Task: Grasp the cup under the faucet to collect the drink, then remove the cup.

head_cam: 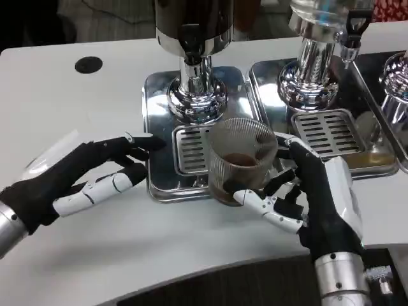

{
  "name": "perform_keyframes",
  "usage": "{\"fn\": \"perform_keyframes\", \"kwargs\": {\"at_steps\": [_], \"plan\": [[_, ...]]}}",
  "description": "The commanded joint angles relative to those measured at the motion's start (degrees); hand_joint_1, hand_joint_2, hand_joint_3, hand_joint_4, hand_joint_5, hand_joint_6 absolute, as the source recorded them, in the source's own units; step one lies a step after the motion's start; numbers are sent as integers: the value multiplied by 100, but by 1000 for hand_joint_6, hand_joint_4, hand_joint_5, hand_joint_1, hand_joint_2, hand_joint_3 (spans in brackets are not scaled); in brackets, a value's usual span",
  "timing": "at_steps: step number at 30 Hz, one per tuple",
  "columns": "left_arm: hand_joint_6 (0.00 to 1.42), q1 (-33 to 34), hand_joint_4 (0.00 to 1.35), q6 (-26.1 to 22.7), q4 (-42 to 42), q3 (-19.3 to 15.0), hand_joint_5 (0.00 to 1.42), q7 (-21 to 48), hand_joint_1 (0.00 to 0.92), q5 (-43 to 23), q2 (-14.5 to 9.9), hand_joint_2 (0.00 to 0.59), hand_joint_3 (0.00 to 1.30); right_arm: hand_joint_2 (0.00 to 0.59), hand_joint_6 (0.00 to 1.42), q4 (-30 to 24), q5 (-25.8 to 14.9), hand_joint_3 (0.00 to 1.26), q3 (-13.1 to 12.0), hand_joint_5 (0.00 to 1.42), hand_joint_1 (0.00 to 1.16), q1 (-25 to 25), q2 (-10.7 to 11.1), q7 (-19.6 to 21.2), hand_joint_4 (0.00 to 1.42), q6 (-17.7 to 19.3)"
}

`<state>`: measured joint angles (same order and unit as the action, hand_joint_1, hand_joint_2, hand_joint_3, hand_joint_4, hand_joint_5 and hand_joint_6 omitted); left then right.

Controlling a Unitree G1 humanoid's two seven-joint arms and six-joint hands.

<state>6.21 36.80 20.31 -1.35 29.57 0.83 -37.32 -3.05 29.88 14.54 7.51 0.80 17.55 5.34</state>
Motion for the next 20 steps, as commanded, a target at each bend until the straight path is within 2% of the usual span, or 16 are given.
{"fn": "perform_keyframes", "kwargs": {"at_steps": [1,20], "plan": [[337,-82,223,-36,-44,-47,266,5,0,57,-42,171,277,230,1177,-175,-30,539,-16,840,667,-136,-15,31,602,144],[337,-19,223,-35,38,-49,266,8,0,60,-20,171,277,230,1194,-224,-40,541,-57,850,667,-130,-32,6,603,135]]}}
